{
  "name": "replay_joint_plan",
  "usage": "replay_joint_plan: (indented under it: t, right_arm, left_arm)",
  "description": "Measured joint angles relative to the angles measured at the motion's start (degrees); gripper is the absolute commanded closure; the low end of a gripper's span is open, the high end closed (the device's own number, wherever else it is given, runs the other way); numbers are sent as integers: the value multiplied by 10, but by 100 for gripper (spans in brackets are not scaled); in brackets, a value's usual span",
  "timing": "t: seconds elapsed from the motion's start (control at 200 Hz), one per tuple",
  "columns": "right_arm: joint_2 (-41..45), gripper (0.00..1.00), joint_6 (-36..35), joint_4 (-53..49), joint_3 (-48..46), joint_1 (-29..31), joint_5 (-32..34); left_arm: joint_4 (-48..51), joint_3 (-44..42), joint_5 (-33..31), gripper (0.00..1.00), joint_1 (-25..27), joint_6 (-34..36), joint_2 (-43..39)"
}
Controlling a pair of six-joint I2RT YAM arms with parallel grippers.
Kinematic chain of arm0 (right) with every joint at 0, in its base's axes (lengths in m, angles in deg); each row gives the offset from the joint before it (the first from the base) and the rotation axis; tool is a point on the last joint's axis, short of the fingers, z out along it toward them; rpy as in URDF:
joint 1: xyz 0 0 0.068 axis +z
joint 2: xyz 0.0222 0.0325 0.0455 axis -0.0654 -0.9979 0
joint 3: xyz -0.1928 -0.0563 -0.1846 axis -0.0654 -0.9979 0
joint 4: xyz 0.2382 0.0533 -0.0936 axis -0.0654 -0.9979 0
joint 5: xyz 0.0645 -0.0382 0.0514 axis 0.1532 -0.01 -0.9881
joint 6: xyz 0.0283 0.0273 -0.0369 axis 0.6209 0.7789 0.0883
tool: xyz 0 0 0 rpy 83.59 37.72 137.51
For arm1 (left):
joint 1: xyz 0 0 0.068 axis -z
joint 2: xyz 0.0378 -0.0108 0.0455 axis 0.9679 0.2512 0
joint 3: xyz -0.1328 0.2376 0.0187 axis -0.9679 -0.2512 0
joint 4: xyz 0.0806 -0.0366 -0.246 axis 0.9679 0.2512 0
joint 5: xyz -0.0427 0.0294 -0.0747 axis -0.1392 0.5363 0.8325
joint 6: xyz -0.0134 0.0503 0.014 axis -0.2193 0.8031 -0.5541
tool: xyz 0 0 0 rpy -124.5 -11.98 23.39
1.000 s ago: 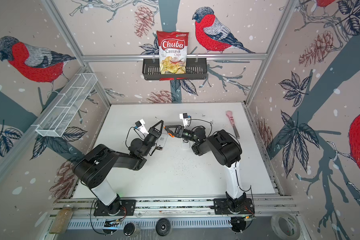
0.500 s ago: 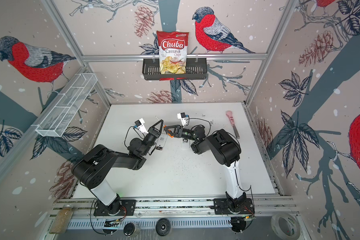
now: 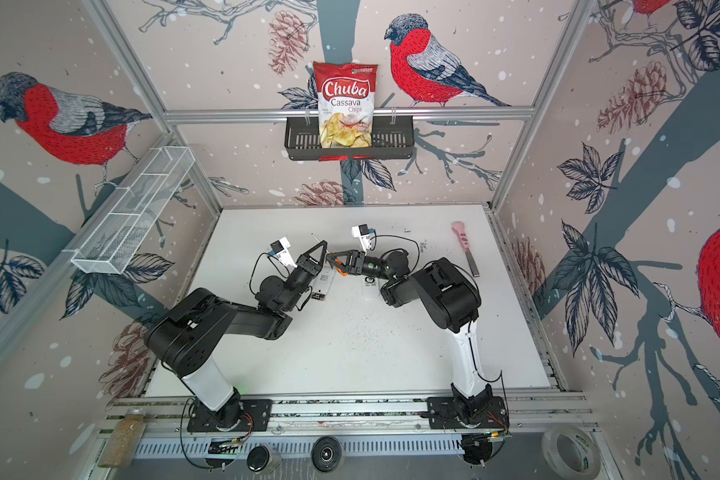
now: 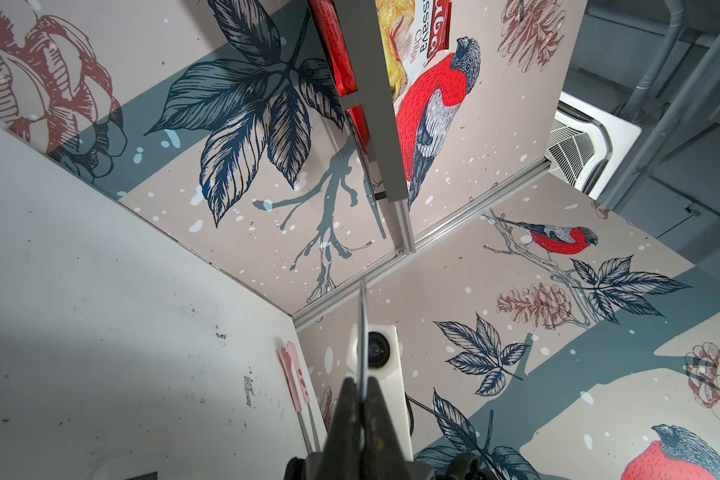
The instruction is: Unload the batteries from the remote control
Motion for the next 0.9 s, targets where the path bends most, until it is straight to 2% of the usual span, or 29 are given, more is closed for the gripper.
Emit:
replay_joint_plan:
  t: [0.225,0.505,0.705,0.781,0.901]
  right_arm:
    - [0,97,0,0,-3,-7,-13]
    - [0,98,-2,-2,12,-18,-69]
    - [23,98,-55,-63,14,-25,-99]
    - [30,94,-81,-91,19,-29,-103]
    - [38,75,-109,-129,24,-31,-108]
  left_arm:
    - [4,-9,1,100,0,0,-6]
    - [-9,-40,17,100,-3,0,-24]
    - [-13,-66,33,100,-6,-2,-39]
    - [-13,-72,33,100,-7,-3,-42]
    - [-13,-78,31,100,-7,-6,-44]
